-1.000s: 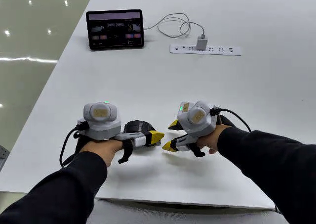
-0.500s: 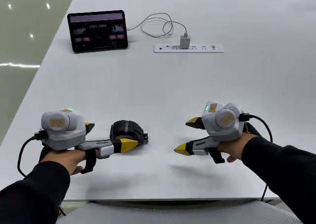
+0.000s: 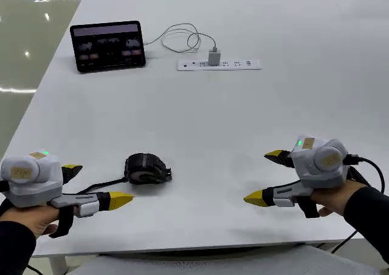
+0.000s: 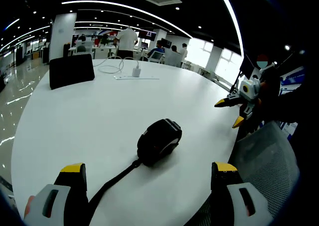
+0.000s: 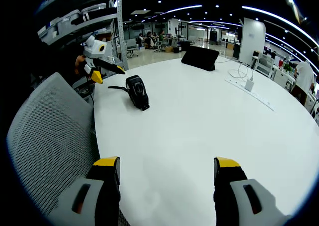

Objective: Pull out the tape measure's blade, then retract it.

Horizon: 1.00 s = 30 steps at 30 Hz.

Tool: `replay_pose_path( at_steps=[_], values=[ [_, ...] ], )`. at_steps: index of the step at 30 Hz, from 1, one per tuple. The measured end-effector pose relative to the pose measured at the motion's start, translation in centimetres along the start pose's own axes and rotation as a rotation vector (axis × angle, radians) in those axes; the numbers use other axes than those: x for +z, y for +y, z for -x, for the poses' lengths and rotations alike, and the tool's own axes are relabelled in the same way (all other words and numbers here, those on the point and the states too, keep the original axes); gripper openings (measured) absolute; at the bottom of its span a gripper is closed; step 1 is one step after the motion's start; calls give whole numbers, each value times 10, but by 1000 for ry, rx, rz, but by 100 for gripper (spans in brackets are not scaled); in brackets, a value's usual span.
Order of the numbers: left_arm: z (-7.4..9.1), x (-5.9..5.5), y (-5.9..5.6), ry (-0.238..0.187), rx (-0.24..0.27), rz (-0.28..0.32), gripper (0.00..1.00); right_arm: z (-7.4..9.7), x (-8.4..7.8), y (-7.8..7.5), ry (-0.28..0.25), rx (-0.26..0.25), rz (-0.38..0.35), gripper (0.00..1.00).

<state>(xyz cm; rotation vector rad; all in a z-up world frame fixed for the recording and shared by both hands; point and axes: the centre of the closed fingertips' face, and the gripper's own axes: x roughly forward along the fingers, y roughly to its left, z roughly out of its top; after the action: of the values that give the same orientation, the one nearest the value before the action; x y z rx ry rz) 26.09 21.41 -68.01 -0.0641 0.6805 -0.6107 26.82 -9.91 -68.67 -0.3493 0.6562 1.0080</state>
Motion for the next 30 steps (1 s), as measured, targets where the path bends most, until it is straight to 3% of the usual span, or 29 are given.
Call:
replay_pose_path(
  at_steps=[5, 7, 10, 16, 22, 30],
  values=[
    [6, 0, -2, -17, 0, 0, 100, 12, -21, -5, 12, -23, -34, 80],
    [10, -1, 4, -16, 34, -29, 100, 20, -27, -8, 11, -32, -39, 84],
    [14, -4, 1, -10, 8, -11, 100, 33, -33, -12, -3, -55, -56, 90],
    [23, 1, 4, -15, 25, -34, 100, 52, -53, -15, -23, -85, -110, 100],
    [27, 0, 5, -9, 18, -22, 100, 72, -64, -28, -23, -141, -116, 100],
    [29, 2, 8, -4, 23, -20, 100, 82, -72, -29, -1, -169, -120, 100]
  ],
)
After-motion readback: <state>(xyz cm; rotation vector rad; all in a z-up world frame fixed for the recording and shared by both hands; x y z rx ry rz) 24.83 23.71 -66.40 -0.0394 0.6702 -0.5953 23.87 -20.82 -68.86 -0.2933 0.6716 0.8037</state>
